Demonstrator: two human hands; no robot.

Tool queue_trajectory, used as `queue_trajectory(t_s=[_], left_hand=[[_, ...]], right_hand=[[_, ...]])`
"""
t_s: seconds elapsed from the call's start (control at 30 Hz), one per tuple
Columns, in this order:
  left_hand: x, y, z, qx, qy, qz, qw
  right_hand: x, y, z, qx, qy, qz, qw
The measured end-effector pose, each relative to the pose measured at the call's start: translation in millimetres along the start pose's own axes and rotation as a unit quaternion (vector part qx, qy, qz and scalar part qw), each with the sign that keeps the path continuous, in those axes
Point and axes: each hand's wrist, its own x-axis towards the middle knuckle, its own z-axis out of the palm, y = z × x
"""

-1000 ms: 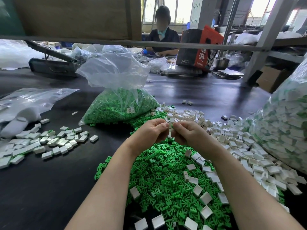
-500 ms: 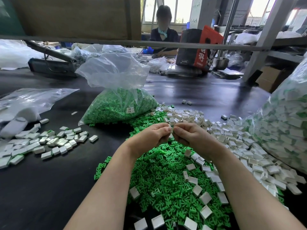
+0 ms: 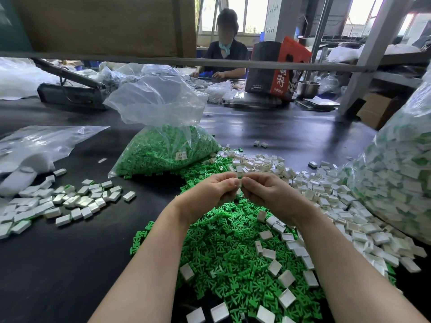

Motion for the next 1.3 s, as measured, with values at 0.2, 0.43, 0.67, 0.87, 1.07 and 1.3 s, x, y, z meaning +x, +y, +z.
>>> queue_trajectory(t_s=[0.2,0.43,0.67,0.87,1.07,1.3], left_hand=[[-2,0,-7,0.001,0.007,0.001,1.0],[-2,2,-11,0.049,0.038,0.041,0.997],[2,4,-5,0.012,0.091,0.078,0.993],[3,7,-2,-0.021,0.098,0.071,0.992],[6,11,3,0.052,0.186,0.11,0.975],[6,14,6,0.079,0.238,0.122,0.96]], right_hand=[[2,-3,4,0.044,-0.016,-0.017,0.999],[5,-2,8,0.074,0.045,0.045,0.995],[9,-1,9,0.185,-0.008,0.077,0.98],[9,0,8,0.274,-0.016,0.025,0.961],[9,-2,9,0.254,0.024,0.005,0.967],[9,-1,11,0.192,0.044,-0.022,0.98]])
